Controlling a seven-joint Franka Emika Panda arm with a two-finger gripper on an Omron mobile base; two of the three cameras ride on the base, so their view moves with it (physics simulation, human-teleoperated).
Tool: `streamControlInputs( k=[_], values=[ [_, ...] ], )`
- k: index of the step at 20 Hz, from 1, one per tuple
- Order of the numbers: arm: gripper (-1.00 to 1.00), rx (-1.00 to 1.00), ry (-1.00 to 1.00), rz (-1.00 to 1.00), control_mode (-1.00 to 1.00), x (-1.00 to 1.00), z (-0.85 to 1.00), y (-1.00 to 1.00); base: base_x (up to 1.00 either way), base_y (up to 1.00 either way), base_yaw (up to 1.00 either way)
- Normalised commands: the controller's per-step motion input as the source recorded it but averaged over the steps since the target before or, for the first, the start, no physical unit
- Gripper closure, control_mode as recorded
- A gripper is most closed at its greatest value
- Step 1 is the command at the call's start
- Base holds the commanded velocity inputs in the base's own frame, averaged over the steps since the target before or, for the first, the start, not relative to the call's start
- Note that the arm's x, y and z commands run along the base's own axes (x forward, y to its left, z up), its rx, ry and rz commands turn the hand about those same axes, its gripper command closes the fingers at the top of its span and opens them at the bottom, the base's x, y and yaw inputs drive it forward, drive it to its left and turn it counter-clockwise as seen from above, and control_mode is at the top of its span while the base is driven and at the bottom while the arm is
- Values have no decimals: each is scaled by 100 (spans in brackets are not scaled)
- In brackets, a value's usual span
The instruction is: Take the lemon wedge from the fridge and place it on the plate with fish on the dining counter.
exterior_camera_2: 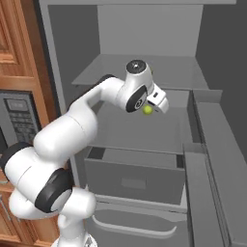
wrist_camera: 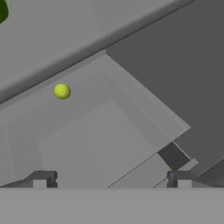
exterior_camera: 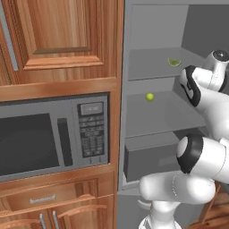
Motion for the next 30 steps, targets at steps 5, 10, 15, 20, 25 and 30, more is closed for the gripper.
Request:
streamControlInputs(
  k=[5, 10, 15, 20, 25, 30],
  values=[
    [-100, 0, 0, 0, 100, 0, 0, 0, -17, -33, 5],
    [-100, 0, 0, 0, 100, 0, 0, 0, 13, -3, 0],
    [-100, 0, 0, 0, -100, 0, 15, -2, 10, -4, 0],
    [-100, 0, 0, 20, -100, 0, 66, -5, 0, 0, 0],
    [-100, -2, 4, 35, -100, 15, 60, 10, 0, 0, 0],
    [-100, -13, 1, 20, -100, 33, 52, 2, 0, 0, 0]
  ],
)
